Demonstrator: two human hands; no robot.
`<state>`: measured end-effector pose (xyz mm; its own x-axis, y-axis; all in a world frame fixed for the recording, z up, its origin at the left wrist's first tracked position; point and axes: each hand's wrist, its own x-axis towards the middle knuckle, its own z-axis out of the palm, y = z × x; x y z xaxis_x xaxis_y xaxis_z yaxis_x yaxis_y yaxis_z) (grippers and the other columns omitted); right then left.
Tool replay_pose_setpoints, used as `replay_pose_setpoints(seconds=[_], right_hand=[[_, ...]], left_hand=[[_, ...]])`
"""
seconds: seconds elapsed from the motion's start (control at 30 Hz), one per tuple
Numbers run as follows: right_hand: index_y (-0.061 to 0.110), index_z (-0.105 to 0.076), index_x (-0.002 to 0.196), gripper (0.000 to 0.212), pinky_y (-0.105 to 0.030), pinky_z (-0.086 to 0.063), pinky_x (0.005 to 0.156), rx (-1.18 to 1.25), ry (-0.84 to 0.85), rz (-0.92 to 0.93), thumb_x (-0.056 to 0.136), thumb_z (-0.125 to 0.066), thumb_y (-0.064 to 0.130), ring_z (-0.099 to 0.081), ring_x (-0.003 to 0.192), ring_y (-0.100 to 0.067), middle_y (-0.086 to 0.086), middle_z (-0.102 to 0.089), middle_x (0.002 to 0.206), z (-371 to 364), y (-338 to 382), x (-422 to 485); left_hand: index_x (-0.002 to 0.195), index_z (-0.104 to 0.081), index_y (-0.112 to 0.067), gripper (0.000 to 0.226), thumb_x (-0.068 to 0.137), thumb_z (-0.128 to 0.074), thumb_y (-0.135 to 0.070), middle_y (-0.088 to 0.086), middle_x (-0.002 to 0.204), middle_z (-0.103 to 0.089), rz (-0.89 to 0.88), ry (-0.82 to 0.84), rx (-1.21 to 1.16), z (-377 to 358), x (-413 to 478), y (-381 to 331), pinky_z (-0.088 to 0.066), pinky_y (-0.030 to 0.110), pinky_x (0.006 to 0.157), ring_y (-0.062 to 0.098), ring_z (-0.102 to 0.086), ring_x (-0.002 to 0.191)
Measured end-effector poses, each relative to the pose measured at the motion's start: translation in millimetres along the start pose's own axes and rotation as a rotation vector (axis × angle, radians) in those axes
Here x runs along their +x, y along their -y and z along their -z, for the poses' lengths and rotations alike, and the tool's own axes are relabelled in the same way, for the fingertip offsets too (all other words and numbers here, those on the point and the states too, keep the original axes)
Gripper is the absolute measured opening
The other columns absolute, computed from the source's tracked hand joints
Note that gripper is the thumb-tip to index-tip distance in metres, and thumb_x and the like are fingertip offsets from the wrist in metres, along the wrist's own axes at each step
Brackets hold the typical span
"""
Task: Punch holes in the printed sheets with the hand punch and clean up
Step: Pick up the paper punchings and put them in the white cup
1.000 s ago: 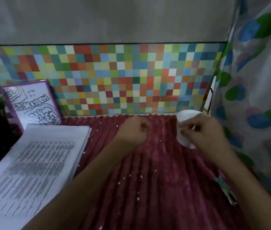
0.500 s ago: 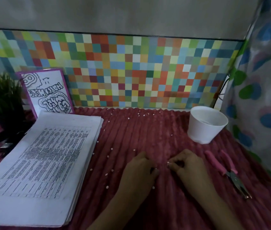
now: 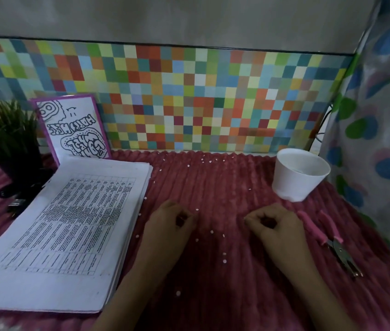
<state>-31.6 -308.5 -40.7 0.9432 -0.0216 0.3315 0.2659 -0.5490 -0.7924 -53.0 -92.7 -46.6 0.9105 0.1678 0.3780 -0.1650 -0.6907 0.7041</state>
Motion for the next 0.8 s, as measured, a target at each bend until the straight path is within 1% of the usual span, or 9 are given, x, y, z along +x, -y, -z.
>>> replay_pose_setpoints(seconds=[0.07, 0.2, 0.3, 0.47, 0.57, 0.63, 0.67, 0.73, 0.8], right_hand=[[0.027, -0.075, 0.064, 0.024, -0.026, -0.048, 0.068, -0.001, 0.097, 0.031, 0.069, -0.080, 0.004, -0.062, 0.067, -0.006, 0.007, -0.066, 0.068, -9, 9, -5], [0.046, -0.070, 0.075, 0.036, -0.034, -0.050, 0.070, -0.137, 0.212, 0.024, 0.068, -0.081, 0.013, -0.061, 0.064, -0.004, 0.012, -0.064, 0.065, -26, 10, -10], [0.039, -0.073, 0.078, 0.025, -0.035, -0.051, 0.071, -0.199, 0.236, 0.018, 0.072, -0.079, 0.016, -0.062, 0.071, -0.008, 0.013, -0.066, 0.072, -30, 7, -13], [0.026, -0.076, 0.078, 0.009, -0.033, -0.050, 0.070, -0.304, 0.196, 0.034, 0.082, -0.070, 0.021, -0.064, 0.082, -0.015, 0.011, -0.066, 0.087, -36, 10, -18], [0.024, -0.072, 0.085, 0.013, -0.030, -0.044, 0.068, -0.392, 0.207, 0.030, 0.089, -0.060, 0.026, -0.061, 0.088, -0.016, 0.007, -0.062, 0.095, -39, 17, -19], [0.023, -0.069, 0.079, 0.012, -0.030, -0.045, 0.068, -0.380, 0.194, -0.026, 0.087, -0.060, 0.027, -0.062, 0.084, -0.017, 0.007, -0.063, 0.090, -40, 15, -15], [0.022, -0.068, 0.072, 0.013, -0.031, -0.047, 0.068, -0.307, 0.177, -0.063, 0.083, -0.062, 0.024, -0.062, 0.077, -0.015, 0.006, -0.065, 0.083, -38, 13, -13], [0.019, -0.067, 0.060, 0.018, -0.030, -0.049, 0.063, -0.079, 0.134, -0.124, 0.077, -0.068, 0.012, -0.059, 0.060, -0.007, 0.007, -0.066, 0.063, -31, 5, -8], [0.016, -0.069, 0.058, 0.021, -0.026, -0.043, 0.057, 0.099, 0.119, -0.149, 0.075, -0.071, 0.004, -0.049, 0.050, -0.003, 0.008, -0.057, 0.051, -20, 3, -9]], left_hand=[[0.074, -0.070, -0.018, 0.008, 0.080, -0.073, -0.015, -0.007, 0.082, -0.061, -0.040, 0.047, 0.026, 2, -2, 2, -0.047, 0.026, 0.070, 0.008, -0.060, 0.072], [0.081, -0.075, -0.015, 0.004, 0.081, -0.072, -0.015, -0.003, 0.087, -0.063, -0.138, 0.107, 0.073, -12, -6, -6, -0.045, 0.028, 0.072, 0.011, -0.059, 0.076], [0.086, -0.074, -0.010, 0.012, 0.086, -0.066, -0.018, 0.001, 0.092, -0.061, -0.176, 0.135, 0.141, -27, -5, -12, -0.044, 0.031, 0.075, 0.017, -0.059, 0.083], [0.088, -0.065, -0.005, 0.020, 0.094, -0.056, -0.022, 0.005, 0.100, -0.057, -0.174, 0.173, 0.295, -38, -4, -14, -0.028, 0.024, 0.069, 0.021, -0.057, 0.090], [0.072, -0.061, -0.003, 0.015, 0.085, -0.065, -0.010, 0.010, 0.088, -0.058, -0.162, 0.199, 0.337, -41, -4, -16, -0.042, 0.030, 0.063, 0.026, -0.061, 0.073], [0.055, -0.054, -0.009, 0.029, 0.064, -0.081, -0.001, 0.008, 0.072, -0.058, -0.148, 0.225, 0.305, -38, -2, -24, -0.048, 0.028, 0.047, 0.021, -0.058, 0.051], [0.054, -0.055, -0.010, 0.031, 0.059, -0.084, 0.000, 0.006, 0.069, -0.058, -0.178, 0.201, 0.316, -38, -1, -25, -0.047, 0.026, 0.045, 0.018, -0.058, 0.050], [0.073, -0.065, -0.004, 0.010, 0.079, -0.073, -0.005, 0.011, 0.085, -0.063, -0.167, 0.191, 0.256, -36, 0, -21, -0.046, 0.027, 0.066, 0.023, -0.064, 0.074], [0.086, -0.064, 0.001, 0.012, 0.092, -0.057, -0.007, 0.012, 0.094, -0.059, -0.115, 0.175, 0.132, -33, 1, -12, -0.036, 0.025, 0.077, 0.025, -0.058, 0.088]])
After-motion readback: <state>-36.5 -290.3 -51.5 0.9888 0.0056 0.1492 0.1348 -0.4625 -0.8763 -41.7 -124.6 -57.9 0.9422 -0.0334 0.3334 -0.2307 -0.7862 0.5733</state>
